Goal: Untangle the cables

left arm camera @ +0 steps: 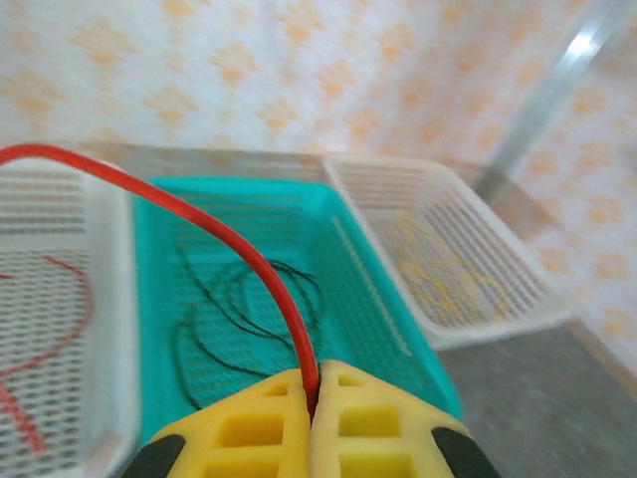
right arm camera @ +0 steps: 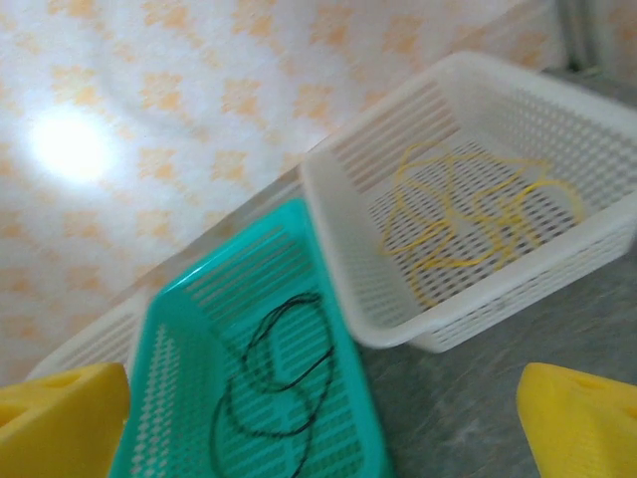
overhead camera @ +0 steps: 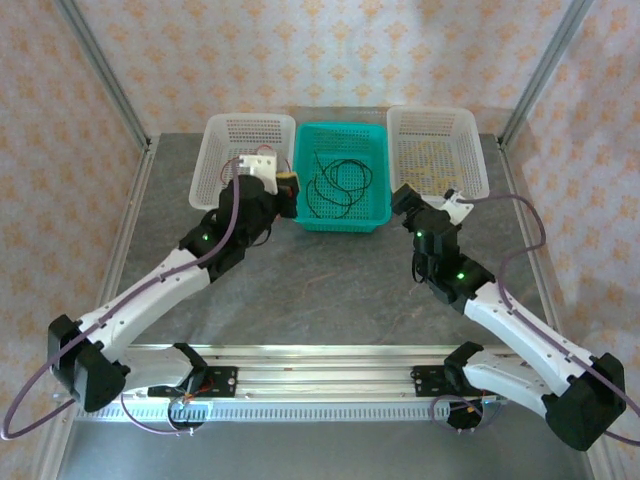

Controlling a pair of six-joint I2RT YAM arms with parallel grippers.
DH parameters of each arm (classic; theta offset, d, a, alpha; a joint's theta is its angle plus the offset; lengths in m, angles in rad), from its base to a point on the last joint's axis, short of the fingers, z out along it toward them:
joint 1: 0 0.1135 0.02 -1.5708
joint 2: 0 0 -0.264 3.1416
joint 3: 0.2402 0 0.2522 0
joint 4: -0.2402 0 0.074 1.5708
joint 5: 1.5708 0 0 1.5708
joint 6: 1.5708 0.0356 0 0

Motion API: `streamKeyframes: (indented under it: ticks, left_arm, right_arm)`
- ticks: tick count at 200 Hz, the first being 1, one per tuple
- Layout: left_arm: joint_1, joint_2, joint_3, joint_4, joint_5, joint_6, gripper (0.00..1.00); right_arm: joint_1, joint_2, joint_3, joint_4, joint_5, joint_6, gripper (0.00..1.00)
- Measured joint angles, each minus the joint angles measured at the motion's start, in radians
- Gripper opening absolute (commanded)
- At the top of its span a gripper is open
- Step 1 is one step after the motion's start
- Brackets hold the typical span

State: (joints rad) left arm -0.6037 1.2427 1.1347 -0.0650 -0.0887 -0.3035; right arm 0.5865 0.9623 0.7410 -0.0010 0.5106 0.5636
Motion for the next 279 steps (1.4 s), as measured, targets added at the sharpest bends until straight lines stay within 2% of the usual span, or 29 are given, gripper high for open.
streamKeyframes:
  ticks: [19,40,76,114,195,279]
  left_arm:
    - [0.034,0.096,0.172,-0.128,-0.096,-0.05,0.0]
    - [0.078,0.188,0.334,-0.254,-0.134,-0.128,0.0]
    - [0.182,0.355,0.616,-0.459,-0.099,-0.259,0.0]
    - [0.269,0.501,0.804,-0.606,-0.017,-0.347,0.0]
    - [0.362,0.709,0.905,-0.686,0.059,-0.37,0.0]
    - [0.428,0.932,1.066,-0.688,0.084,-0.374,0.0]
  right_arm:
    - [-0.018,0.016,0.002,-0.029,0.027,0.011,1.0]
    - [-0.048,0.048,0.04,-0.134,0.001,0.041,1.0]
    - [-0.157,0.078,0.148,-0.269,-0.105,0.102,1.0]
    - [-0.291,0.084,0.194,-0.355,-0.244,0.177,1.0]
    - [-0.482,0.141,0.232,-0.43,-0.404,0.153,1.0]
    - [-0.585,0.182,0.28,-0.439,-0.41,0.062,1.0]
